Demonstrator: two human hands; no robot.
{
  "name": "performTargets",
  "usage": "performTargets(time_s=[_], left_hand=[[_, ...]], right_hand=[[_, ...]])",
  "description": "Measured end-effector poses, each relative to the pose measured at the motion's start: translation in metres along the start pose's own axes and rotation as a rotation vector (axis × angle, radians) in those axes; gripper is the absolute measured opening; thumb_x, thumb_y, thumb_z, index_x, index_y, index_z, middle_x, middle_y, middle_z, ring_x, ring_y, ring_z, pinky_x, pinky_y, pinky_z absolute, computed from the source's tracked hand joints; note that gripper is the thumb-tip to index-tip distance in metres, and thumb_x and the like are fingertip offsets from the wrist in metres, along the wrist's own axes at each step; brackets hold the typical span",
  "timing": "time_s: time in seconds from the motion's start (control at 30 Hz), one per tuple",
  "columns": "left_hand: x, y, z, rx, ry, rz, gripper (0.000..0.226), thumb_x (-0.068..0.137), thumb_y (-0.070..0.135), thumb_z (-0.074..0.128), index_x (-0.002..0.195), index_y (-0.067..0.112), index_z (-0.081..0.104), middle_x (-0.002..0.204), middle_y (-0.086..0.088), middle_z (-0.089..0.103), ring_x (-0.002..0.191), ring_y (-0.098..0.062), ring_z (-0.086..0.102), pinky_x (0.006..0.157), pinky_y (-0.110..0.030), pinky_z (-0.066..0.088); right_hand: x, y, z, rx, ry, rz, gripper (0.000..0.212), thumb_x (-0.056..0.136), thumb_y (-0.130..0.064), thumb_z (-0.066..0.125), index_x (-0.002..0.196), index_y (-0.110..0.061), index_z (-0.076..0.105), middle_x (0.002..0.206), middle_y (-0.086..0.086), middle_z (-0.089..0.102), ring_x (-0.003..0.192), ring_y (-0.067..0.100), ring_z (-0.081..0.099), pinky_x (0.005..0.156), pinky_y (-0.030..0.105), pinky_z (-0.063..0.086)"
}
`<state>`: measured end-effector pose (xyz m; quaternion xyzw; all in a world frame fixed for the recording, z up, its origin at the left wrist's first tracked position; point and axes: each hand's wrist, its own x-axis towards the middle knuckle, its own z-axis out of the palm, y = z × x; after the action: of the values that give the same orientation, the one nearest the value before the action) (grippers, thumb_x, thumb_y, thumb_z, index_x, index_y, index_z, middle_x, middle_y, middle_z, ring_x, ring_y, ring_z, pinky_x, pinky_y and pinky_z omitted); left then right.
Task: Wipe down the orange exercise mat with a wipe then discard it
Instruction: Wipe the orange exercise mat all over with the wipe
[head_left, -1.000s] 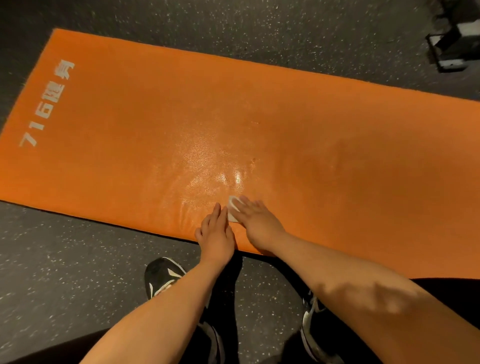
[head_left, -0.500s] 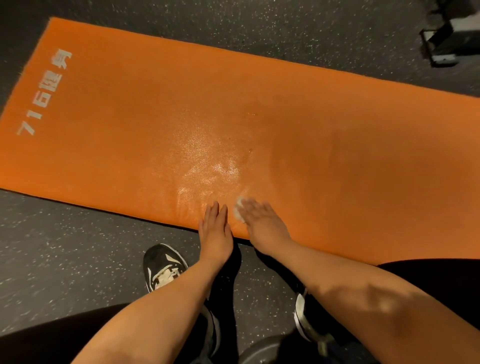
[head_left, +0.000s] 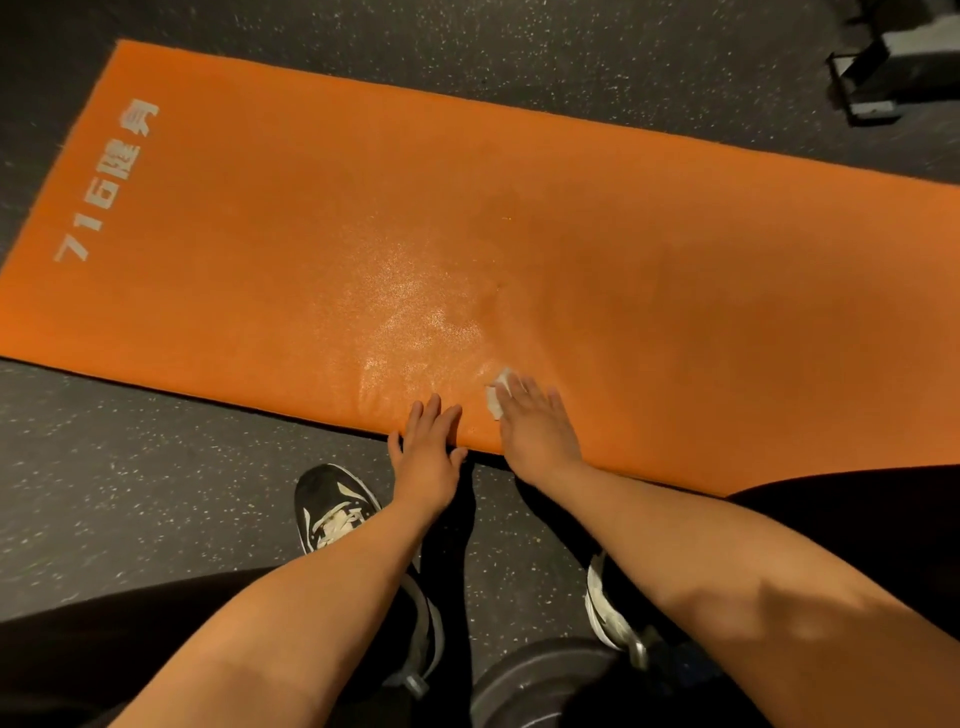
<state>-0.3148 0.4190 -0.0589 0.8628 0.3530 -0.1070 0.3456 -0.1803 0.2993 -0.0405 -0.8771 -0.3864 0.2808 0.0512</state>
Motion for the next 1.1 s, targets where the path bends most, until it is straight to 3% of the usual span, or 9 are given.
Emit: performTargets(time_s=[0.2,0.3,0.47,0.67,0.87,1.1], left_hand=[[0.003,-0.007,0.002,-0.123,0.083,0.077,0.022,0.095,0.017,0.065,0.114,0.025,0.062,0.160,0.001,0.035,0.153,-0.019,0.018,0.123,-0.048,0.010],[0.006,-0.006,0.000,-0.096,0.094,0.083,0.011,0.095,0.022,0.066,0.105,0.026,0.064,0.158,0.002,0.039,0.152,-0.019,0.021,0.122,-0.045,0.010],[0.010,-0.006,-0.003,-0.072,0.083,0.083,0.006,0.095,0.019,0.067,0.100,0.023,0.068,0.153,0.000,0.046,0.150,-0.020,0.027,0.123,-0.040,0.013],[0.007,-0.001,-0.009,-0.240,0.074,0.044,0.007,0.095,0.011,0.066,0.099,0.014,0.070,0.148,-0.003,0.053,0.147,-0.022,0.033,0.119,-0.044,0.030],[-0.003,0.011,-0.021,-0.241,0.071,-0.006,0.005,0.095,0.012,0.066,0.093,0.016,0.068,0.145,-0.003,0.056,0.146,-0.016,0.035,0.119,-0.043,0.028],[-0.024,0.016,-0.022,-0.235,0.082,-0.029,0.007,0.094,0.015,0.067,0.090,0.019,0.065,0.143,-0.001,0.057,0.146,-0.017,0.036,0.116,-0.039,0.033]], right_hand=[[-0.008,-0.017,0.005,-0.004,-0.111,-0.220,0.055,0.109,-0.024,0.032,0.162,-0.023,0.017,0.170,-0.003,0.008,0.156,0.016,-0.001,0.127,0.043,-0.003],[-0.003,-0.008,0.001,-0.016,-0.054,-0.103,0.053,0.109,-0.026,0.029,0.161,-0.023,0.019,0.170,-0.003,0.007,0.157,0.017,-0.002,0.126,0.046,-0.003],[-0.012,-0.021,0.008,0.061,-0.049,-0.032,0.053,0.109,-0.023,0.029,0.162,-0.021,0.019,0.170,-0.002,0.008,0.157,0.016,-0.001,0.126,0.044,-0.004],[-0.014,-0.020,-0.003,0.167,-0.029,-0.015,0.049,0.109,-0.024,0.030,0.158,-0.025,0.033,0.168,-0.006,0.019,0.156,0.012,0.009,0.126,0.040,0.001],[-0.022,-0.025,-0.005,0.192,-0.002,-0.007,0.049,0.108,-0.024,0.033,0.157,-0.026,0.036,0.166,-0.007,0.024,0.155,0.014,0.013,0.127,0.041,0.004],[-0.033,-0.023,-0.003,0.229,-0.054,-0.157,0.046,0.108,-0.024,0.038,0.153,-0.023,0.044,0.164,-0.004,0.031,0.154,0.017,0.018,0.125,0.034,0.012]])
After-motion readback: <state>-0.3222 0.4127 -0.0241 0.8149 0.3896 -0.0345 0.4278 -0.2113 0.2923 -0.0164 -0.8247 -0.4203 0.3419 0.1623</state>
